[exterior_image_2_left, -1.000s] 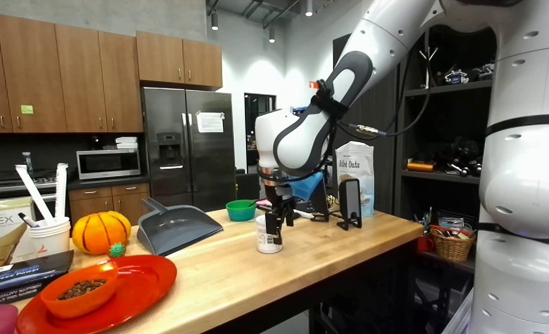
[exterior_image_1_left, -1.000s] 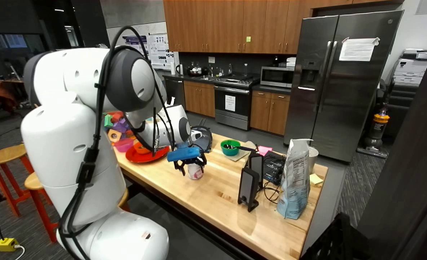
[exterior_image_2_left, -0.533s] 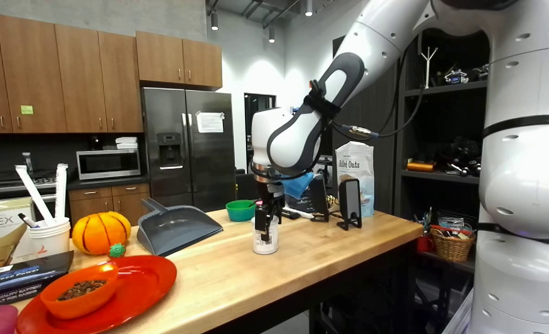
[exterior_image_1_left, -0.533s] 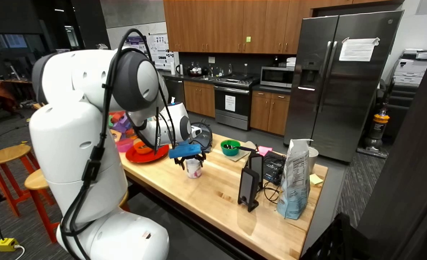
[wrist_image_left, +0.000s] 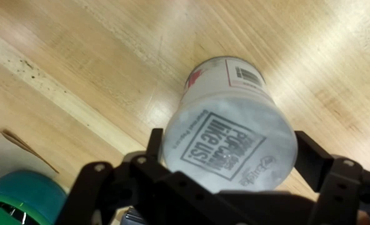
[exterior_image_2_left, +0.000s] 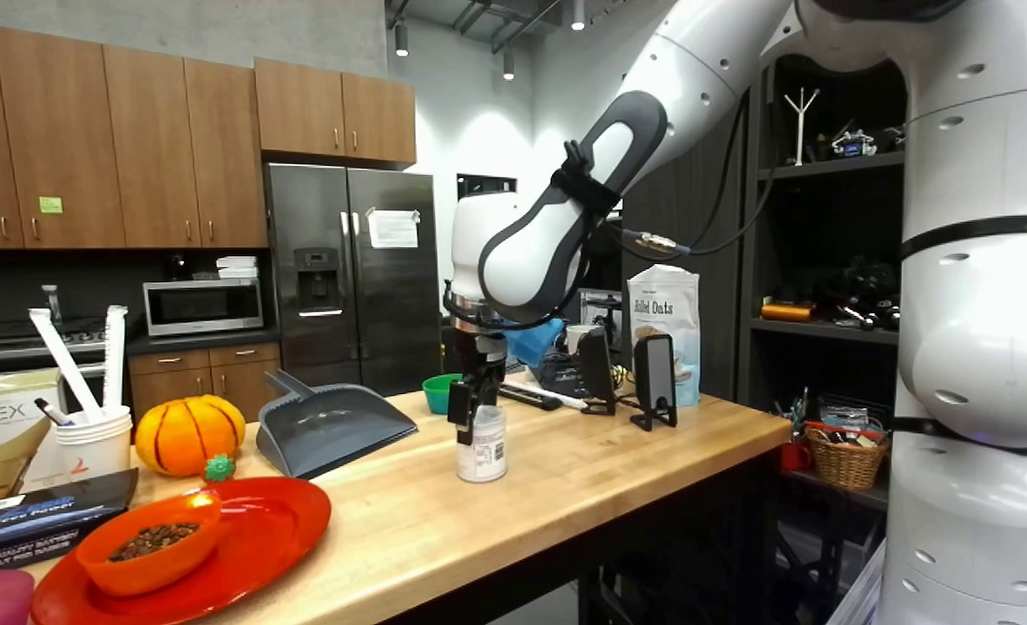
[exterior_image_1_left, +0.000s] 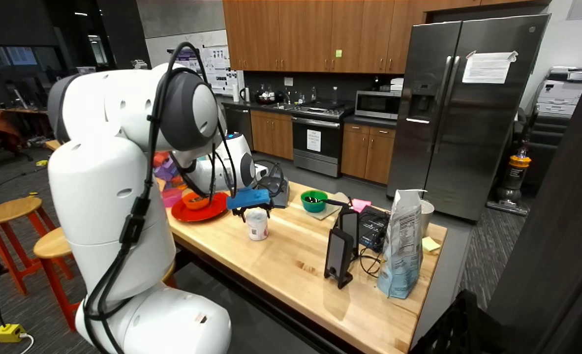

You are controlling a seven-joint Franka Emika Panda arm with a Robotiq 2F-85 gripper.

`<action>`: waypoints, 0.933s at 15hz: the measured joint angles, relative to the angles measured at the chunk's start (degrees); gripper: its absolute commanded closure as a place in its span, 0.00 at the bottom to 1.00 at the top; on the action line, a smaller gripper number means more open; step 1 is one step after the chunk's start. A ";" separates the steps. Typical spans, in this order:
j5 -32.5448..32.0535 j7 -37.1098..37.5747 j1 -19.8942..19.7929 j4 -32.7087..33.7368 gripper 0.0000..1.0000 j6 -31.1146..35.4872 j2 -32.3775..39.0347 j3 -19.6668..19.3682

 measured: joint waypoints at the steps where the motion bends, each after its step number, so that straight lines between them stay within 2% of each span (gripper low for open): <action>1: -0.70 0.04 0.16 0.22 0.00 0.07 0.15 0.03; 5: -12.56 5.90 -0.01 0.42 0.00 -1.00 -0.02 -0.73; 7: -16.40 7.84 -0.44 0.36 0.00 -4.00 -0.80 -1.42; 10: -16.77 7.91 -1.42 -1.01 0.00 -9.26 -3.32 -2.24; 14: -12.08 6.48 -1.88 -4.59 0.00 -17.53 -7.73 -2.43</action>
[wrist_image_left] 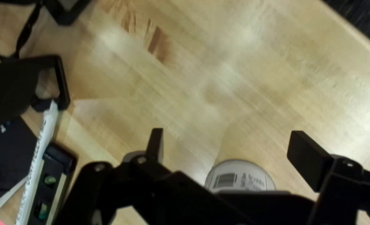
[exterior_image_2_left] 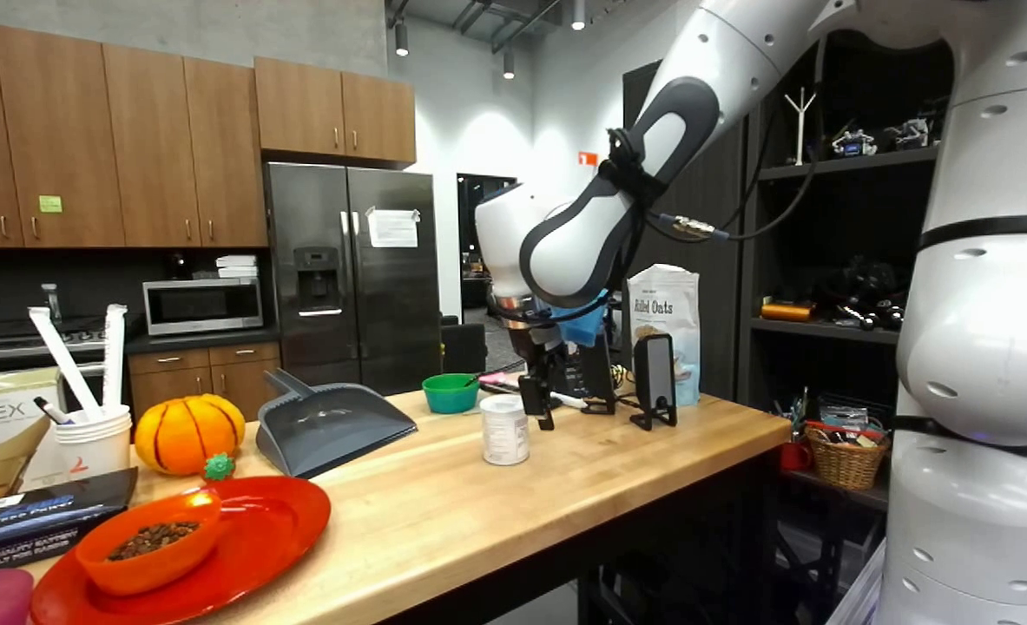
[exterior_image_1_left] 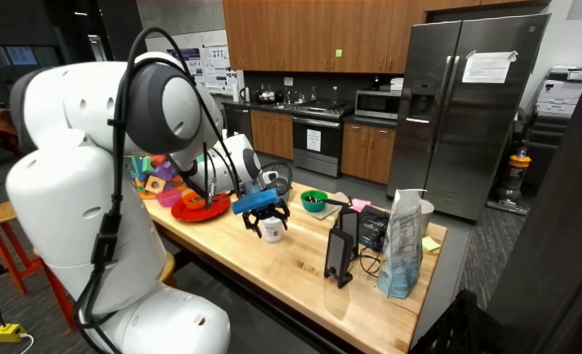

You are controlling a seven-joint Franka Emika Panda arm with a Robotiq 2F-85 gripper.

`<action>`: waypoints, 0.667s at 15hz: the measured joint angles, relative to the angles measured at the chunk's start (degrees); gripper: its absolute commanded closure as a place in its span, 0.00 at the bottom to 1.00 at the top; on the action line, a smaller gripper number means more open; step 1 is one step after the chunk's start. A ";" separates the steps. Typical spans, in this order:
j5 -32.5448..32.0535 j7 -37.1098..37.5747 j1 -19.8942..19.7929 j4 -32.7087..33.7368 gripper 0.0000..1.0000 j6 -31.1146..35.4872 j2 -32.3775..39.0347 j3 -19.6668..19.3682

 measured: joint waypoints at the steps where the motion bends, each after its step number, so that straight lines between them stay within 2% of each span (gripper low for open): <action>1: 0.89 -0.06 0.00 -0.86 0.00 -2.24 -1.01 0.02; 5: 4.26 -1.18 0.01 -4.33 0.00 -7.32 -3.78 0.10; 10: 4.70 -2.45 0.30 -6.79 0.00 -4.60 -3.09 0.56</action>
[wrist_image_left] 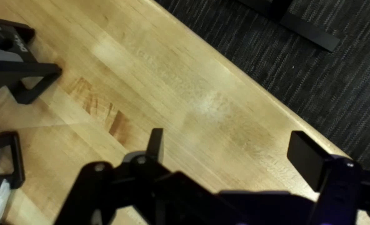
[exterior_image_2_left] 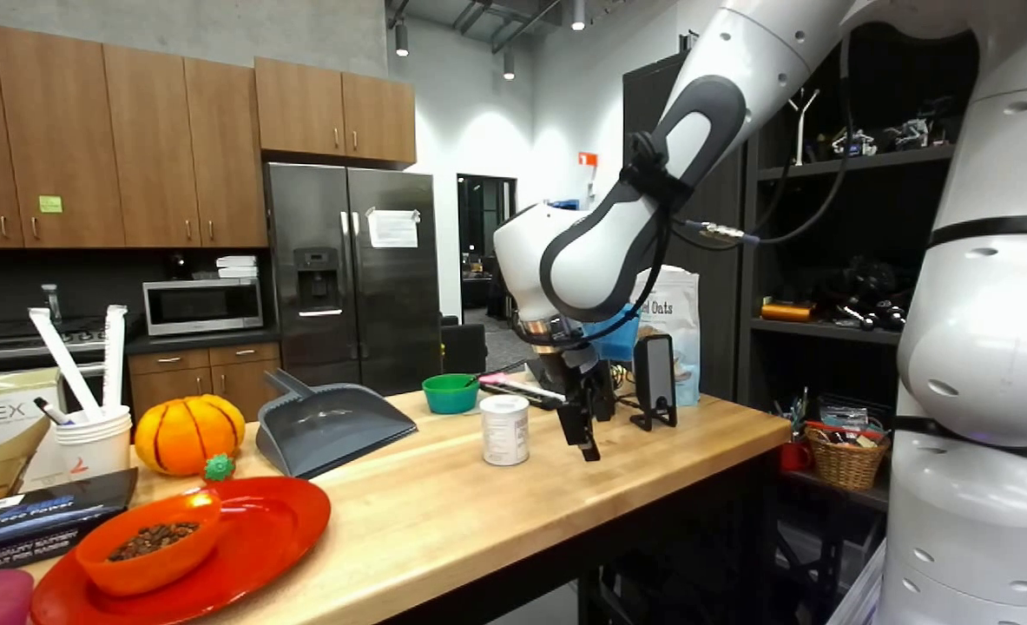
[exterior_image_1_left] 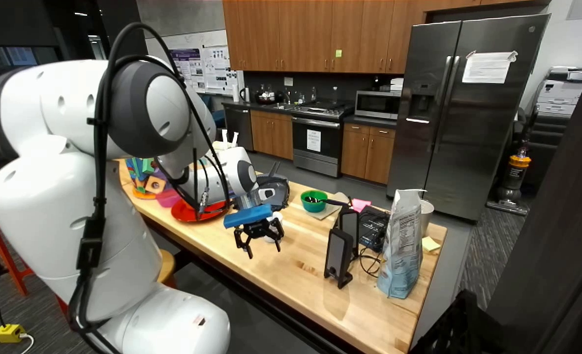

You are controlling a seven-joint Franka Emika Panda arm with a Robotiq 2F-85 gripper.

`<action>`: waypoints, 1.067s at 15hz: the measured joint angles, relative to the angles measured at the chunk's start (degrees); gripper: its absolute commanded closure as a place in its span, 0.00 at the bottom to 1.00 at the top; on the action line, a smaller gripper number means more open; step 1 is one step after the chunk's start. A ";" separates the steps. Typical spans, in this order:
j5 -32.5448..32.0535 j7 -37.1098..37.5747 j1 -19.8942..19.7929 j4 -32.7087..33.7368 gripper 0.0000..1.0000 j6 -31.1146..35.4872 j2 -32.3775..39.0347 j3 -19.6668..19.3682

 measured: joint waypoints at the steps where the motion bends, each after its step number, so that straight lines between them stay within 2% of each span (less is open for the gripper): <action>1: 0.00 -0.27 0.08 -0.19 0.00 1.47 0.43 0.12; 7: 4.87 -5.17 0.19 2.00 0.00 9.02 3.85 0.06; 16: 21.20 -18.03 1.86 8.18 0.00 16.01 7.85 0.97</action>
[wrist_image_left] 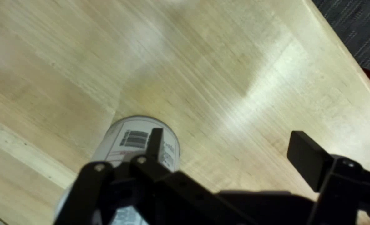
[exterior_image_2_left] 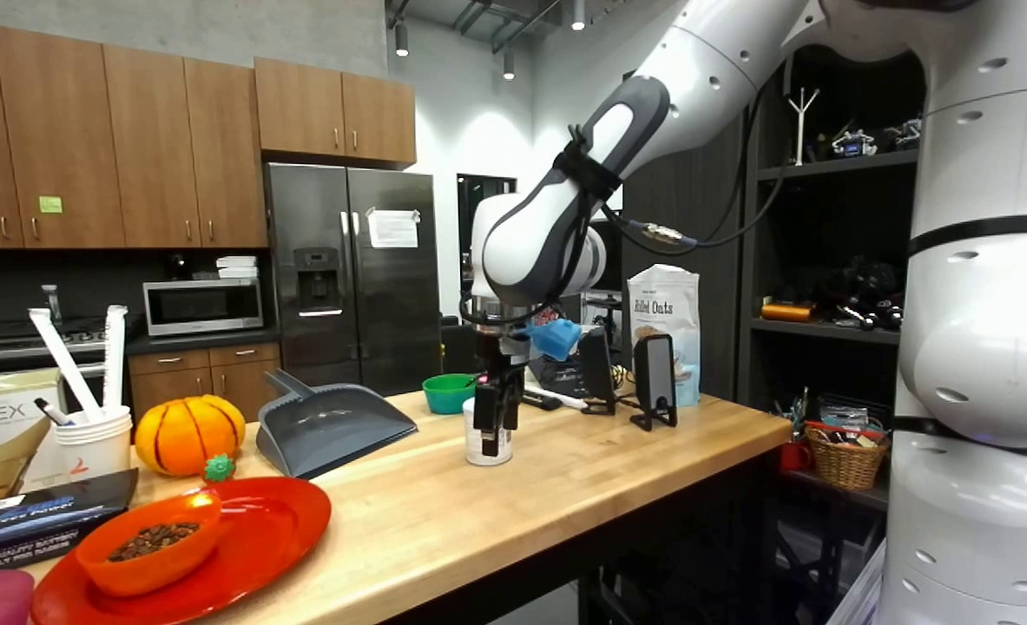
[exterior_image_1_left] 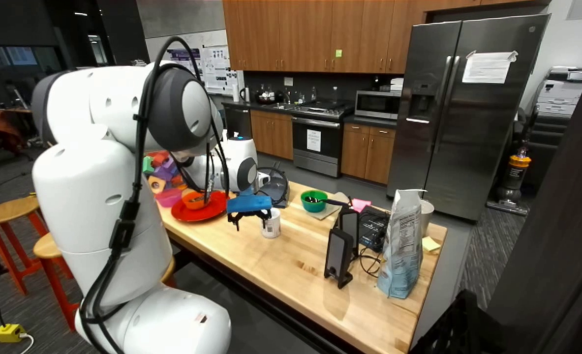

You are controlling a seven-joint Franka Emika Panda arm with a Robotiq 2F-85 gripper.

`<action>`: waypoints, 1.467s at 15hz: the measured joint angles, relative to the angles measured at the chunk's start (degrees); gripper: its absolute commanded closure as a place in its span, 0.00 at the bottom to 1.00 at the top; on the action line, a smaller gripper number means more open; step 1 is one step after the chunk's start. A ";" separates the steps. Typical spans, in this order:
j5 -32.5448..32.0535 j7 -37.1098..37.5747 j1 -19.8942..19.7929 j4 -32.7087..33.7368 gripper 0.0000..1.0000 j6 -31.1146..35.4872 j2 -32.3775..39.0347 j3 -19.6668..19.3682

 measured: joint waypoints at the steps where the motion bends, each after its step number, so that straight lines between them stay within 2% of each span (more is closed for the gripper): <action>1: 0.53 -0.77 0.36 0.60 0.00 0.47 0.38 0.38; 8: 0.91 -6.61 2.15 2.52 0.00 6.50 2.47 2.81; 12: 0.92 -8.88 2.29 2.88 0.00 -1.63 2.06 3.24; 16: 0.44 -9.98 1.38 1.73 0.00 -10.72 -1.66 2.36; 22: -8.60 -7.15 -1.31 -1.93 0.00 -13.31 -7.53 -0.70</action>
